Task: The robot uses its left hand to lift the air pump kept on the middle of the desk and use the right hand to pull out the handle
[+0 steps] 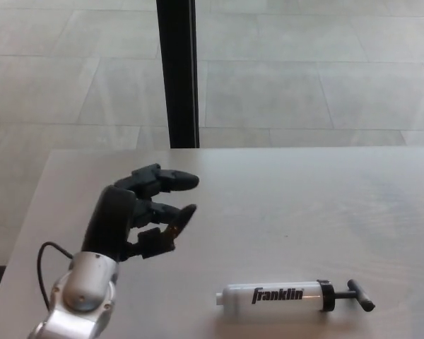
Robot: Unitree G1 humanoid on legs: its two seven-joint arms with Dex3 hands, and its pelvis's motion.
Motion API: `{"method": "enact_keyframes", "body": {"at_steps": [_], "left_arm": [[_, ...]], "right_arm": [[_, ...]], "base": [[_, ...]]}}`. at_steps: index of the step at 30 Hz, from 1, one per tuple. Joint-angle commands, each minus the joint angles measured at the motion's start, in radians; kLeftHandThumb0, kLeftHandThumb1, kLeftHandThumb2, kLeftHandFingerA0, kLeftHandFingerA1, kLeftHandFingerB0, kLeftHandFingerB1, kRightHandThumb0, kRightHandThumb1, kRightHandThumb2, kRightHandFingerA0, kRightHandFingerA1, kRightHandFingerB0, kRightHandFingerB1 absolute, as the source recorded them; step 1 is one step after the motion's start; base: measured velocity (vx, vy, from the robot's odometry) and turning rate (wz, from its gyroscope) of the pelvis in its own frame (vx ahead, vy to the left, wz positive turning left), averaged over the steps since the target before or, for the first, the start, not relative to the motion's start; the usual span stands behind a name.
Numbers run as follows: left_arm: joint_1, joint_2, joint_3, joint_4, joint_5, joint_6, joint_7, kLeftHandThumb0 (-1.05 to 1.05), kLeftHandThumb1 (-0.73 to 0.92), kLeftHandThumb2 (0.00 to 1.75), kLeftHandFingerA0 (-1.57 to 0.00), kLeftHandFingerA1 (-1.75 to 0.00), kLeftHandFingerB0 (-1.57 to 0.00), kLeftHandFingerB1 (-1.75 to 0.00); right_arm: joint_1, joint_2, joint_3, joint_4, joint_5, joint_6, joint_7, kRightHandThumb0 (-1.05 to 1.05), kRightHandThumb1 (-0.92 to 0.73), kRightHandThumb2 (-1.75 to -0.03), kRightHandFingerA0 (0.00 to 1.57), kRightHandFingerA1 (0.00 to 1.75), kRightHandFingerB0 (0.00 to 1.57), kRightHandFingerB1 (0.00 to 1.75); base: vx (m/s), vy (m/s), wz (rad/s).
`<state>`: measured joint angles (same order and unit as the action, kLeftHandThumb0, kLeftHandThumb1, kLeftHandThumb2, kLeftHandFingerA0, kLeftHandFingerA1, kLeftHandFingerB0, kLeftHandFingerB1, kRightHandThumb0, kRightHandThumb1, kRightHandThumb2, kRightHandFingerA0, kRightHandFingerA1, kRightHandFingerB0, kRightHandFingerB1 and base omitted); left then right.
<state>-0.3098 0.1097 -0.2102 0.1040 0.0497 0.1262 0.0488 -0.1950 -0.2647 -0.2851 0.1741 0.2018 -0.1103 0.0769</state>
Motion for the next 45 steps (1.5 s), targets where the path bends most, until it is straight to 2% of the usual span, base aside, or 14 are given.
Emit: {"method": "enact_keyframes", "body": {"at_steps": [1,6,7,8,13,14,15,16,23,25,28,30,32,45], "left_arm": [[-0.097,0.096,-0.217,-0.038,0.298,0.305,-0.097,-0.67,0.68,0.60,-0.55,-0.64,-0.53,-0.54],[-0.122,0.120,-0.335,-0.048,0.377,0.336,-0.132,-0.71,0.64,0.57,-0.55,-0.67,-0.54,-0.53],[-0.132,0.126,-0.365,-0.049,0.398,0.347,-0.145,-0.71,0.49,0.88,-0.51,-0.69,-0.50,-0.61],[-0.143,0.132,-0.392,-0.047,0.419,0.355,-0.157,-0.74,0.62,0.61,-0.50,-0.64,-0.50,-0.52],[-0.202,0.120,-0.490,-0.034,0.482,0.423,-0.193,-0.76,0.69,0.62,-0.41,-0.63,-0.41,-0.49],[-0.227,0.095,-0.519,-0.014,0.499,0.446,-0.191,-0.77,0.72,0.62,-0.38,-0.64,-0.40,-0.48],[-0.243,0.079,-0.530,-0.005,0.494,0.471,-0.199,-0.79,0.71,0.64,-0.35,-0.63,-0.34,-0.47],[-0.252,0.069,-0.537,-0.001,0.490,0.484,-0.199,-0.75,0.56,1.01,-0.36,-0.67,-0.21,-0.52],[-0.277,0.028,-0.597,0.028,0.494,0.520,-0.200,-0.80,0.74,0.62,-0.35,-0.69,-0.32,-0.48],[-0.279,0.016,-0.619,0.038,0.497,0.555,-0.213,-0.80,0.59,1.03,-0.36,-0.67,-0.19,-0.51],[-0.293,0.005,-0.668,0.067,0.524,0.590,-0.237,-0.83,0.62,1.05,-0.31,-0.63,-0.21,-0.51],[-0.297,-0.008,-0.692,0.091,0.536,0.610,-0.244,-0.82,0.78,0.64,-0.27,-0.56,-0.29,-0.43],[-0.287,-0.017,-0.725,0.119,0.560,0.622,-0.233,-0.84,0.79,0.64,-0.24,-0.54,-0.29,-0.43],[-0.144,0.002,-0.722,0.111,0.623,0.650,-0.204,-0.83,0.80,0.64,-0.19,-0.55,-0.29,-0.41]], "right_arm": [[0.000,0.017,-0.010,-0.080,0.037,0.156,-0.036,-0.54,-0.53,-0.86,0.51,0.62,0.35,0.51],[-0.006,0.018,-0.020,-0.087,0.039,0.158,-0.039,-0.54,-0.54,-0.87,0.55,0.65,0.36,0.53],[-0.007,0.018,-0.023,-0.088,0.044,0.169,-0.038,-0.52,-0.55,-0.87,0.55,0.65,0.37,0.53],[-0.009,0.016,-0.024,-0.088,0.044,0.172,-0.038,-0.53,-0.54,-0.87,0.55,0.66,0.37,0.53],[-0.030,0.023,-0.034,-0.082,0.047,0.178,-0.051,-0.54,-0.53,-0.86,0.56,0.65,0.38,0.53],[-0.034,0.025,-0.039,-0.087,0.051,0.184,-0.057,-0.49,-0.66,-0.60,0.62,0.57,0.44,0.42],[-0.038,0.029,-0.040,-0.085,0.052,0.180,-0.058,-0.53,-0.53,-0.86,0.59,0.67,0.40,0.54],[-0.040,0.029,-0.040,-0.085,0.049,0.182,-0.060,-0.55,-0.52,-0.86,0.59,0.67,0.40,0.54],[-0.071,0.044,-0.068,-0.066,0.075,0.187,-0.071,-0.50,-0.51,-0.84,0.65,0.71,0.43,0.56],[-0.080,0.047,-0.072,-0.057,0.075,0.188,-0.075,-0.52,-0.50,-0.84,0.66,0.72,0.45,0.56],[-0.087,0.048,-0.073,-0.049,0.073,0.183,-0.070,-0.51,-0.50,-0.84,0.66,0.73,0.45,0.57],[-0.092,0.050,-0.074,-0.043,0.068,0.178,-0.068,-0.52,-0.50,-0.84,0.67,0.73,0.46,0.57],[-0.093,0.057,-0.071,-0.046,0.065,0.179,-0.071,-0.49,-0.63,-0.59,0.72,0.68,0.52,0.45],[-0.118,0.049,-0.067,-0.008,0.032,0.143,-0.076,-0.51,-0.51,-0.85,0.66,0.74,0.47,0.57]], "base": [[0.00,0.000,0.00],[0.00,0.000,0.00],[0.00,0.000,0.00],[0.00,0.000,0.00],[0.00,0.000,0.00],[0.00,0.000,0.00],[0.00,0.000,0.00],[0.00,0.000,0.00],[0.00,0.000,0.00],[0.00,0.000,0.00],[0.00,0.000,0.00],[0.00,0.000,0.00],[0.00,0.000,0.00],[0.00,0.000,0.00]]}}
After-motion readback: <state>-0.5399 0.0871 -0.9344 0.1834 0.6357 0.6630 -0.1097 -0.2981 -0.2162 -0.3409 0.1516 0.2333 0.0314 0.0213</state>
